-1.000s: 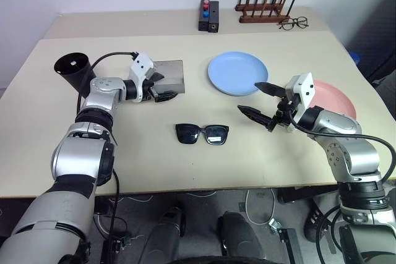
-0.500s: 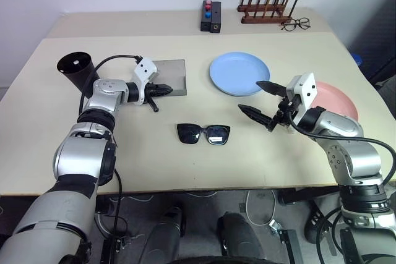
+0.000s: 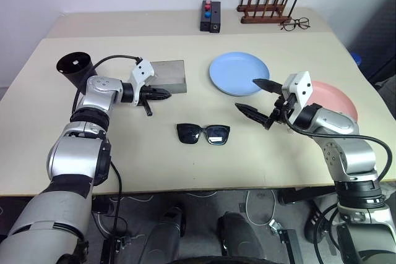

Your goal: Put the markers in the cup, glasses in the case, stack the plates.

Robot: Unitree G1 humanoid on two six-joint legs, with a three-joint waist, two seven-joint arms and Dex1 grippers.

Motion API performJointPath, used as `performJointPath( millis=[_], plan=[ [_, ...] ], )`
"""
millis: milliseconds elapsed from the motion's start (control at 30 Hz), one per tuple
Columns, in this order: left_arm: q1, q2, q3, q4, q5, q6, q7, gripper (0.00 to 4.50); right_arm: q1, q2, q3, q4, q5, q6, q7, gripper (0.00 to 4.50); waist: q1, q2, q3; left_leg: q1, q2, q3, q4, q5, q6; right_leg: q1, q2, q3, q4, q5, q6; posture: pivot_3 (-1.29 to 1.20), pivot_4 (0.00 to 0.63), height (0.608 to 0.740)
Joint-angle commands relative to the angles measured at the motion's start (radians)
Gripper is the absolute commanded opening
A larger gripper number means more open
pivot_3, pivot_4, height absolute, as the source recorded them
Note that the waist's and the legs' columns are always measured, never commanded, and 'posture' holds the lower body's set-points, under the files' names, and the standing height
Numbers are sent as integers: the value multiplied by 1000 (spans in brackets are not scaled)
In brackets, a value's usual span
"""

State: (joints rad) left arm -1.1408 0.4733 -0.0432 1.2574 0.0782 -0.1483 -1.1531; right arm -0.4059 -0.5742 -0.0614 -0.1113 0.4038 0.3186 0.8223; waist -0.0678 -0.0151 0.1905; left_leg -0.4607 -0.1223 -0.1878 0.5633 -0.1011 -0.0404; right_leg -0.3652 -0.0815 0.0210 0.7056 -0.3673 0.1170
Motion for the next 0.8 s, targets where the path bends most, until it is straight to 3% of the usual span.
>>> performJointPath(
  millis=[33, 133, 300, 800],
  plan=[
    [-60, 14, 93, -7, -62, -20, 148, 260, -16, 5, -9, -17, 2, -23, 3, 4500, 0, 0, 0, 0, 0, 0, 0, 0, 0, 0, 0, 0, 0, 0, 0, 0, 150, 738],
    [-67, 15, 106, 10, -49, -23, 259, 1300, -17, 7, -7, -18, 0, -24, 3, 4500, 0, 0, 0, 0, 0, -1, 1, 0, 0, 0, 0, -1, 0, 0, 0, 0, 150, 738],
    [-50, -1, 78, 36, -7, 8, 332, 3757, -23, 7, -6, -21, 0, -18, 3, 4500, -1, 0, 0, 0, 0, -1, 1, 0, 0, 0, 0, -1, 0, 0, 0, 0, 150, 738],
    [-10, -13, -4, 39, 54, 95, 87, 3757, -20, 6, -9, -34, -2, -19, -5, 4500, -1, 0, 0, 0, 0, 0, 1, 0, 0, 1, 0, -1, 1, 0, 0, 0, 150, 738]
  ],
)
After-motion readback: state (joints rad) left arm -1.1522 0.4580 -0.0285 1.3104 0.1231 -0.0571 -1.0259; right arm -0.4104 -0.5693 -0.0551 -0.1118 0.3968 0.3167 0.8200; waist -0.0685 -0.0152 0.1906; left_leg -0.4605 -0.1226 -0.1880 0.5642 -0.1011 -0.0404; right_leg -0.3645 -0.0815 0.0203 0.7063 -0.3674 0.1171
